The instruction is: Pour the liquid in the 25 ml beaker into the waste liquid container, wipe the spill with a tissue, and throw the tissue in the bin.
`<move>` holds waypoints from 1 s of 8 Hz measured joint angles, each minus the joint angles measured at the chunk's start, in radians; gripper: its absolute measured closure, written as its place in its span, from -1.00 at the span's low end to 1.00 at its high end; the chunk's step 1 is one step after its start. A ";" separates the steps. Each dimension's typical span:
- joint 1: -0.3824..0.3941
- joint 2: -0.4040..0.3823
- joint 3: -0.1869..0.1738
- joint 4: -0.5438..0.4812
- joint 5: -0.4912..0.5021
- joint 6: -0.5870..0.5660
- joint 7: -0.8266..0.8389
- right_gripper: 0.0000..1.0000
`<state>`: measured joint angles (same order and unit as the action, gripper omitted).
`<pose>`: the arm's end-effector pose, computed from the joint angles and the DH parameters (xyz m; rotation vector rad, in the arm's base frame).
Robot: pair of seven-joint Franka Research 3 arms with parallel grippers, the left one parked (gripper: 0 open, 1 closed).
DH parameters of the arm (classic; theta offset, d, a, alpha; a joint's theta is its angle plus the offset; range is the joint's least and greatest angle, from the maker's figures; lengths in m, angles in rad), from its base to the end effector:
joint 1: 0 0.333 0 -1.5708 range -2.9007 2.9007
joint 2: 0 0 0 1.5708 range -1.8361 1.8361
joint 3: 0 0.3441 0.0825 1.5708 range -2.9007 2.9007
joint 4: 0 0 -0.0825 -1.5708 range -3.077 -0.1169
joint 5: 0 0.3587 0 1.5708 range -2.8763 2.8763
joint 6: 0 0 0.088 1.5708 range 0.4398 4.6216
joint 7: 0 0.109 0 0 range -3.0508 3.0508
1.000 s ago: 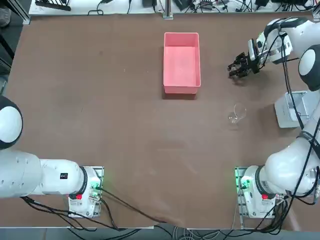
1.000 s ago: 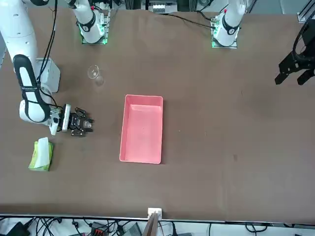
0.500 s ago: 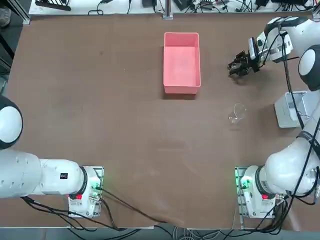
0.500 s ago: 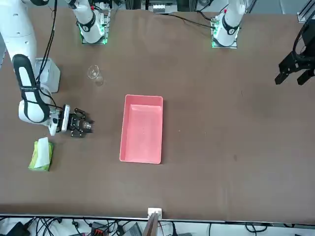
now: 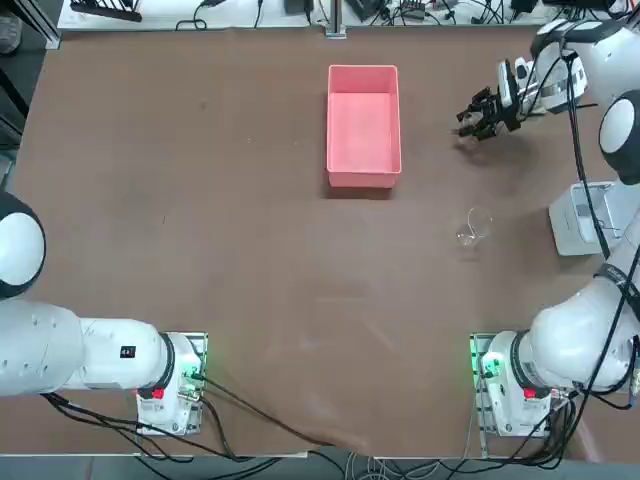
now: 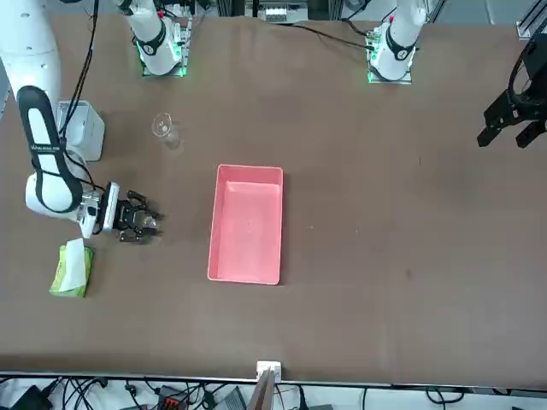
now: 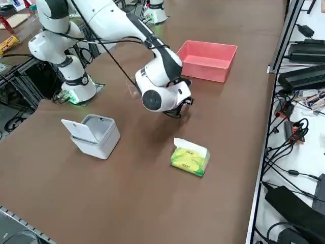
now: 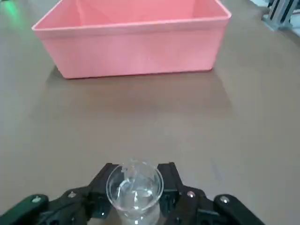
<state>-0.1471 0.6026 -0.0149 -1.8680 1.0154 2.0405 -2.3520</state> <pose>0.6063 -0.0490 0.2208 -1.7726 -1.6526 -0.7923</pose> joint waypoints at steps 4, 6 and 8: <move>0.090 -0.106 -0.004 0.004 -0.056 0.102 0.060 0.07; 0.138 -0.142 -0.004 0.004 -0.085 0.148 0.113 0.07; 0.186 -0.163 -0.005 0.007 -0.128 0.189 0.197 0.07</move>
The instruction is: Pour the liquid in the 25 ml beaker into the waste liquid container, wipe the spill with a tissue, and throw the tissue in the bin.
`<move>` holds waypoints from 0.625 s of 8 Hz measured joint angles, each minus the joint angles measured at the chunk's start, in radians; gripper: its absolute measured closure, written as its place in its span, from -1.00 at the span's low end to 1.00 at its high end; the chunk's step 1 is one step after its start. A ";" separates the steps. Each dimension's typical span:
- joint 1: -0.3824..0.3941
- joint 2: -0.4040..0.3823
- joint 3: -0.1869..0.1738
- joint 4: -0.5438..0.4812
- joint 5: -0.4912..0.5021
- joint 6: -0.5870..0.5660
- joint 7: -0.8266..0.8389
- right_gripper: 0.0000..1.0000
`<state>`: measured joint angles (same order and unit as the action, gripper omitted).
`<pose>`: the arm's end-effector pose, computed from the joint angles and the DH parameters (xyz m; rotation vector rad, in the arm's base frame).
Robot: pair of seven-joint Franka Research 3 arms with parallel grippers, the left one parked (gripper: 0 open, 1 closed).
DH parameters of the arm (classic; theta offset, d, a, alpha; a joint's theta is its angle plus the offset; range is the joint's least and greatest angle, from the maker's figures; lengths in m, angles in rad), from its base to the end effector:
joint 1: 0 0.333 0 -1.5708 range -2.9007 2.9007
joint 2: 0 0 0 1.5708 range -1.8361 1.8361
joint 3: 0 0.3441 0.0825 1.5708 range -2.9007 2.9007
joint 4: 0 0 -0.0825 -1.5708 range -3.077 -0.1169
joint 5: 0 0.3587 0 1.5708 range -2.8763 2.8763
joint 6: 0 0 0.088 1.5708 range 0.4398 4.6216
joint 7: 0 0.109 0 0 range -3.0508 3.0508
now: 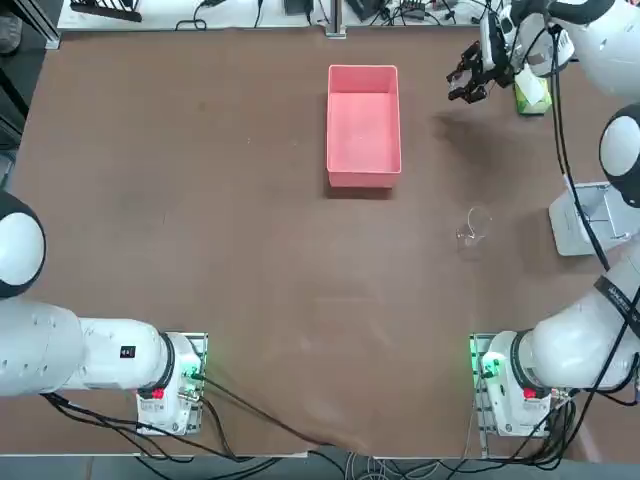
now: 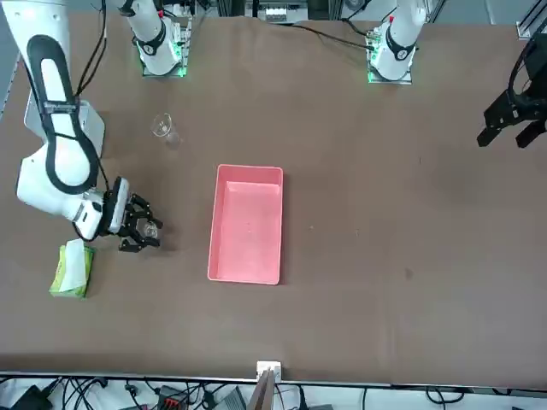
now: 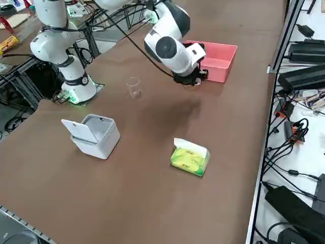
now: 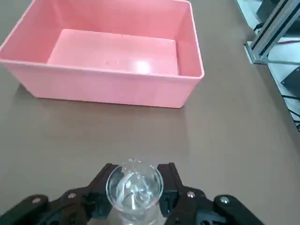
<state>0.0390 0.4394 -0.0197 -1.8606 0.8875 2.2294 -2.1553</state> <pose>0.6309 0.0384 0.3256 -1.8685 -1.8980 -0.7638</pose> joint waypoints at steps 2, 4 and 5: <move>0.044 -0.016 0.000 0.026 -0.054 0.013 0.109 0.07; 0.099 -0.018 -0.003 0.055 -0.105 0.015 0.215 0.07; 0.132 -0.018 -0.003 0.068 -0.139 0.016 0.282 0.07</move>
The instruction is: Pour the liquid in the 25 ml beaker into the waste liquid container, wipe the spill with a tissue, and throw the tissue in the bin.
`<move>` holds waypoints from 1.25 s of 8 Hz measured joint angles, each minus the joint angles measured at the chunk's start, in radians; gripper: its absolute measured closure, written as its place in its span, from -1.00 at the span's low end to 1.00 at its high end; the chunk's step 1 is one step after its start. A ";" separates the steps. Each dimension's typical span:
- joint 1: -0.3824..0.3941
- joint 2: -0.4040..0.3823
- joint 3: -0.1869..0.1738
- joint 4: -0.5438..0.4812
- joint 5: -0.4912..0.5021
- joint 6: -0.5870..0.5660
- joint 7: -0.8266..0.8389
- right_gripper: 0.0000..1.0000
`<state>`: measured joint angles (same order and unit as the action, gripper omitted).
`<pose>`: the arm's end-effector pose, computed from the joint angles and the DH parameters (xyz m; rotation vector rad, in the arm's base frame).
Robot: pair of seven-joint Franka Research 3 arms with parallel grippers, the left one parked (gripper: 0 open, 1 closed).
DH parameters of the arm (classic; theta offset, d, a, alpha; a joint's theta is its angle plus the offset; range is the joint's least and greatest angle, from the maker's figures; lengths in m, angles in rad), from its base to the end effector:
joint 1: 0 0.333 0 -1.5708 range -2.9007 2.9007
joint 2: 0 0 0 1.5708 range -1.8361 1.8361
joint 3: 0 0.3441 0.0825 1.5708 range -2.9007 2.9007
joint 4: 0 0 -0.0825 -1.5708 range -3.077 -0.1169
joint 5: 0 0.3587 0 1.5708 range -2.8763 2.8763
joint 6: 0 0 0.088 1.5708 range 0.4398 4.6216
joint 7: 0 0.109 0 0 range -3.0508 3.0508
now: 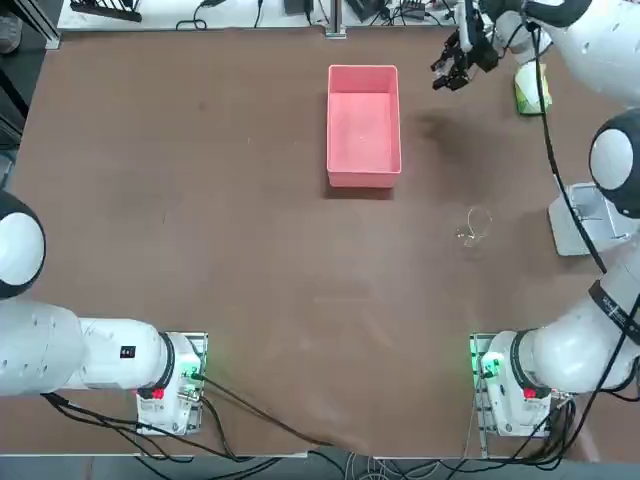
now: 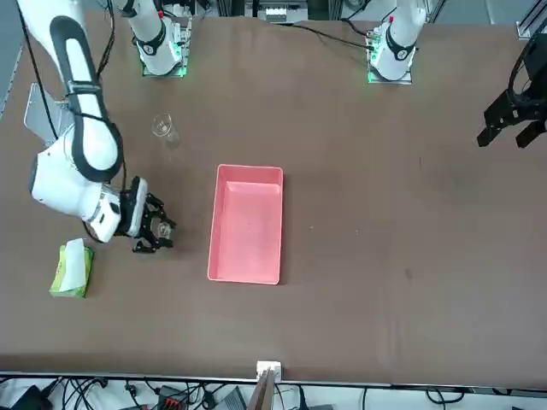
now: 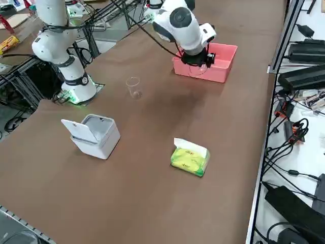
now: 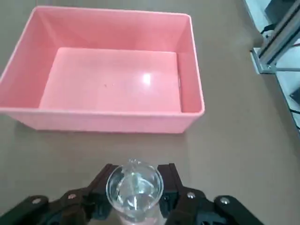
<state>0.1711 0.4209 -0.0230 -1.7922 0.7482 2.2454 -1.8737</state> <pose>0.6384 0.1176 0.3648 -1.9394 -1.9053 -0.6427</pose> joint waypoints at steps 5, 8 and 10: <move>0.141 -0.001 -0.001 0.105 -0.282 0.005 0.370 0.07; 0.196 0.009 -0.002 0.127 -0.345 0.004 0.482 0.07; 0.212 0.024 -0.003 0.141 -0.358 0.004 0.511 0.07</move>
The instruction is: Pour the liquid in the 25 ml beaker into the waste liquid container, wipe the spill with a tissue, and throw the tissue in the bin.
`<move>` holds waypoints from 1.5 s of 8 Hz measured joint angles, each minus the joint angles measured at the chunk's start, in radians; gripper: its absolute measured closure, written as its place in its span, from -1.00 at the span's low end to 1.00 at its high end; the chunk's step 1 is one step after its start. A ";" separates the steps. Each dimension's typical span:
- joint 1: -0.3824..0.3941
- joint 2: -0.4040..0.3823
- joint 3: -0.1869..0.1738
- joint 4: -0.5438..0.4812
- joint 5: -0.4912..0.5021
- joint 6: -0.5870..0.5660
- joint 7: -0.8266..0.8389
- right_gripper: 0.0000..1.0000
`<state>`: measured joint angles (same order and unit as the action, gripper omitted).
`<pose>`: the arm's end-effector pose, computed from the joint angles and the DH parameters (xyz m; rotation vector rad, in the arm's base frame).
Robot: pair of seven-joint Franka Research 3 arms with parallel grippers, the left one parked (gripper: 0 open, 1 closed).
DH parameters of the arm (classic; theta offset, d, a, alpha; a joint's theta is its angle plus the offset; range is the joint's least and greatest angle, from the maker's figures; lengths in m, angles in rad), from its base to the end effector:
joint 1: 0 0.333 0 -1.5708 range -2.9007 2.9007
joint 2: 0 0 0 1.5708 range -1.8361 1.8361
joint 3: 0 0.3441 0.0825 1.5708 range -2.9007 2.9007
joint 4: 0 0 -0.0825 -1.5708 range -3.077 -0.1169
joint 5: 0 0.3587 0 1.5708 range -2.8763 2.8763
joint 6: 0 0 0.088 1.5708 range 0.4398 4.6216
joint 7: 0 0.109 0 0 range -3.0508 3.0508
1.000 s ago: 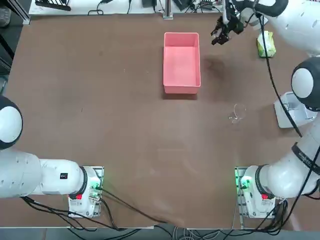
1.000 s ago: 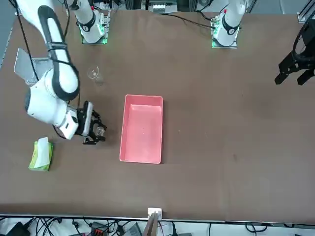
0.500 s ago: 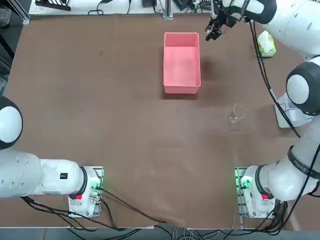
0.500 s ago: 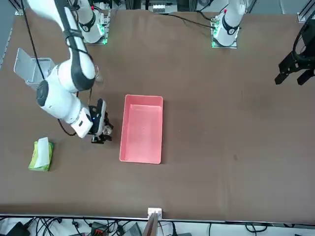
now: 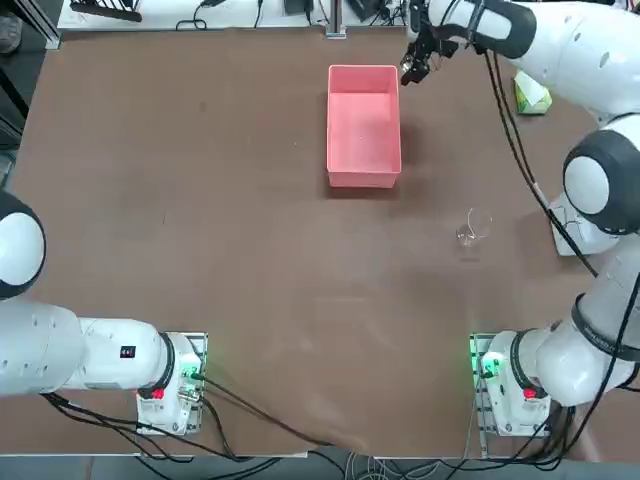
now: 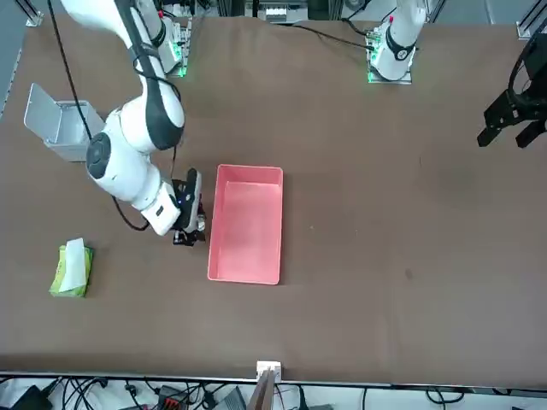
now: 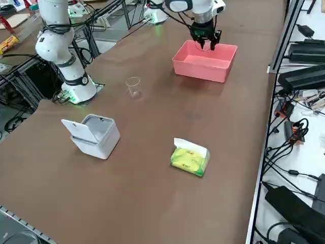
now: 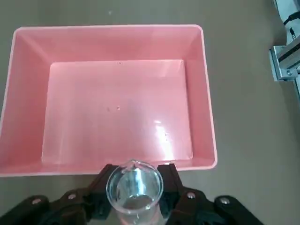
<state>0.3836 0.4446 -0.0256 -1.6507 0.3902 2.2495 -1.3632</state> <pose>0.6312 0.2508 0.4076 -2.1308 -1.9877 -0.4173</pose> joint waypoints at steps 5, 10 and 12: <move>0.002 0.027 -0.003 0.006 -0.113 -0.043 0.051 0.07; 0.044 0.051 -0.003 0.125 -0.300 -0.199 0.259 0.07; 0.066 0.079 -0.003 0.178 -0.359 -0.250 0.312 0.07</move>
<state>0.4495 0.5235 -0.0284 -1.4732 0.0309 1.9996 -1.0517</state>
